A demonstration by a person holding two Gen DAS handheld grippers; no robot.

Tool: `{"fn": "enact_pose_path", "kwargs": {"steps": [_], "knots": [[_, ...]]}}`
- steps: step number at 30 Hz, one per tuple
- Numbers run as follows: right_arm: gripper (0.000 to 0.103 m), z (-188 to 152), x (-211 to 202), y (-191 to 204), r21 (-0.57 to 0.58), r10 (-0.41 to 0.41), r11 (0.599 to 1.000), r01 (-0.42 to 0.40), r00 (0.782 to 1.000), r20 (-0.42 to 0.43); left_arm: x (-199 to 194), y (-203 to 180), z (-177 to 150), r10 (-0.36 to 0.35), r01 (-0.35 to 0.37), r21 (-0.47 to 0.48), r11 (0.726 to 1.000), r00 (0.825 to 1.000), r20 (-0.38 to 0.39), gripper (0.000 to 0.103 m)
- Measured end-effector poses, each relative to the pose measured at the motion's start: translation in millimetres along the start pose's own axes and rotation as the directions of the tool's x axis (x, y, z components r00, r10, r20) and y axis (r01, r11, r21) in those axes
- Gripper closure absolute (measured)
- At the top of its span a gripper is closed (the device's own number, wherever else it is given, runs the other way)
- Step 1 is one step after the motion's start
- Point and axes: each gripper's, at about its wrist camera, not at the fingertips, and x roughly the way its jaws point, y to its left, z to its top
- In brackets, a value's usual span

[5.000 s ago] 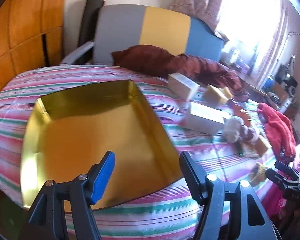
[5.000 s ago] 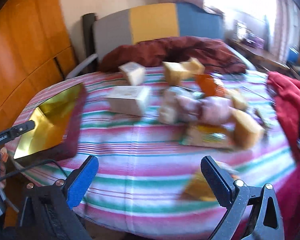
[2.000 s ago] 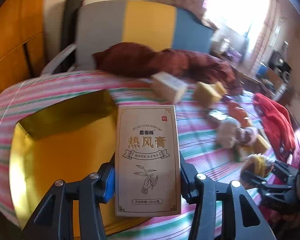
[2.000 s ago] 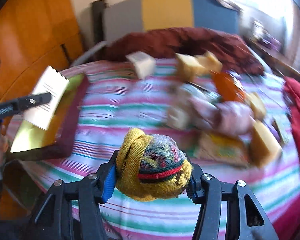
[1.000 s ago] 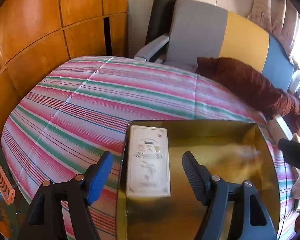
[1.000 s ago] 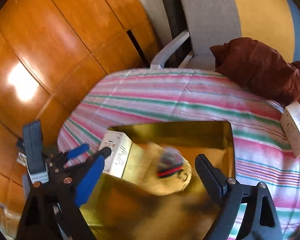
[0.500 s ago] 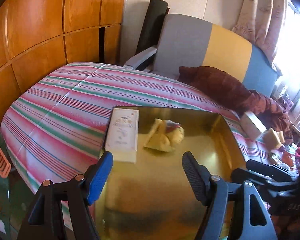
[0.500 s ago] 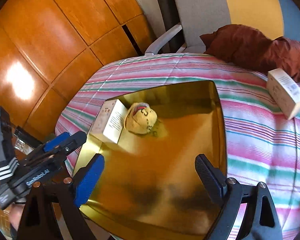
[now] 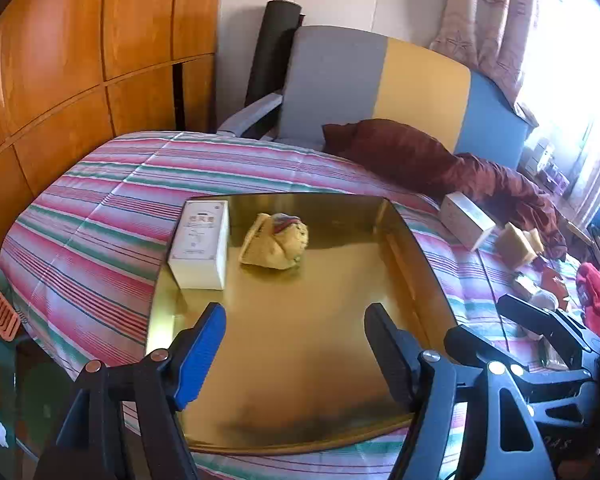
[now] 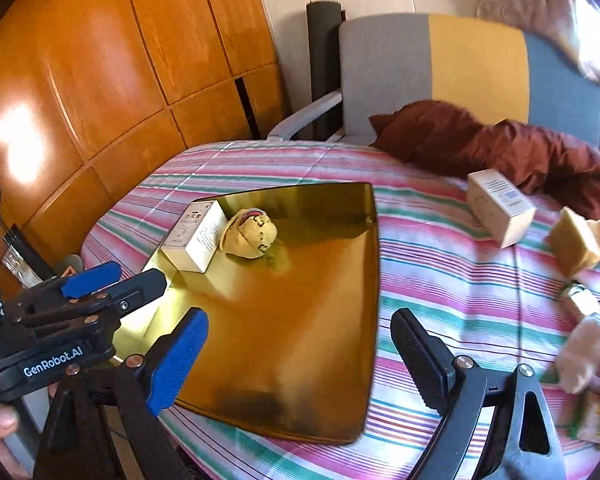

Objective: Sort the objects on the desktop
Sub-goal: 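Move both grippers back toward the remaining items on the bedcover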

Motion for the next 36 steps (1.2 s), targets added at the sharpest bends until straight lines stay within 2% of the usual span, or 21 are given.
{"fn": "enact_pose_path", "kwargs": {"steps": [6, 13, 16, 25, 30, 36], "knots": [[0.008, -15.0, -18.3, -13.6, 0.011, -0.057, 0.998, 0.056, 0.998, 0.038, -0.3, -20.1, -4.2, -0.045, 0.045, 0.035, 0.998, 0.999, -0.01, 0.03], [0.008, -36.7, -31.3, -56.9, 0.132, -0.09, 0.987, 0.087, 0.996, 0.019, -0.1, -43.7, -9.4, -0.132, 0.133, 0.077, 0.988, 0.991, -0.026, 0.03], [0.008, -47.0, -38.0, -76.4, 0.182, -0.116, 0.977, 0.113, 0.993, 0.007, 0.7, -55.3, -11.8, -0.166, 0.168, 0.1, 0.981, 0.986, -0.035, 0.03], [0.008, -80.1, -66.2, -135.0, 0.293, -0.202, 0.935, 0.202, 0.979, -0.03, 5.8, -80.9, -17.2, -0.2, 0.21, 0.158, 0.965, 0.977, -0.077, 0.031], [0.008, -101.7, -98.8, -172.5, 0.34, -0.279, 0.898, 0.278, 0.959, -0.048, 10.2, -89.6, -15.3, -0.223, 0.237, 0.175, 0.956, 0.97, -0.097, 0.032], [0.008, -124.8, -153.1, -228.0, 0.434, -0.392, 0.818, 0.378, 0.918, -0.062, 16.8, -100.4, -11.0, -0.246, 0.262, 0.168, 0.95, 0.963, -0.109, 0.032]]}}
